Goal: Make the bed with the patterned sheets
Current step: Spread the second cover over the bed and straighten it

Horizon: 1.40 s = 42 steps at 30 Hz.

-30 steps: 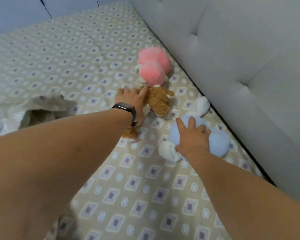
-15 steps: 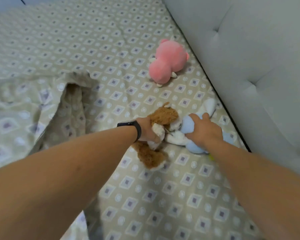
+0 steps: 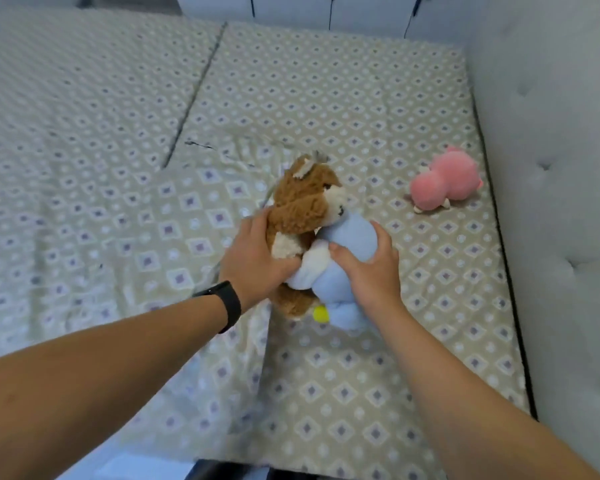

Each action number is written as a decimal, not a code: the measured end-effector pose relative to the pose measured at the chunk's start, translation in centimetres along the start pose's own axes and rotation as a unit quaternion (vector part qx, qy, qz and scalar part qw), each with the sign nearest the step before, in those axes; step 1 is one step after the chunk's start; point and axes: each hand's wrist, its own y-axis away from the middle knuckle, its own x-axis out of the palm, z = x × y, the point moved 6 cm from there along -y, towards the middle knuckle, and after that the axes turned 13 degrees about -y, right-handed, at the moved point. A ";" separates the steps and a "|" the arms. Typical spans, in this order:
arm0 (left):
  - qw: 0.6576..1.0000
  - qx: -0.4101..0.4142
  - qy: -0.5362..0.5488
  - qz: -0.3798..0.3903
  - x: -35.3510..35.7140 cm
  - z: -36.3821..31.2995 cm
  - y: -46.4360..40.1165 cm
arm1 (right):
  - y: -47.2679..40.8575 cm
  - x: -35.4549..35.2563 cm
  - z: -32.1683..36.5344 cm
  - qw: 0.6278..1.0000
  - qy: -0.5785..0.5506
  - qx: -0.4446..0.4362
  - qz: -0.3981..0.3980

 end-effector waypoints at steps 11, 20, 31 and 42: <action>0.940 -0.279 -0.173 -0.089 -18.3 33.9 6.9 | 9.9 37.5 6.5 0.955 -0.186 0.055 0.224; 0.924 -0.379 0.054 -0.016 -14.4 50.0 13.3 | 13.8 52.2 -2.1 0.951 0.081 0.097 0.283; 0.951 -0.300 0.073 0.014 -11.8 48.7 12.2 | 10.7 44.6 -4.1 0.928 0.256 -0.031 0.267; 0.981 -0.144 -0.131 -0.004 -12.9 36.4 8.4 | 5.2 30.3 -4.1 0.960 0.263 0.063 -0.072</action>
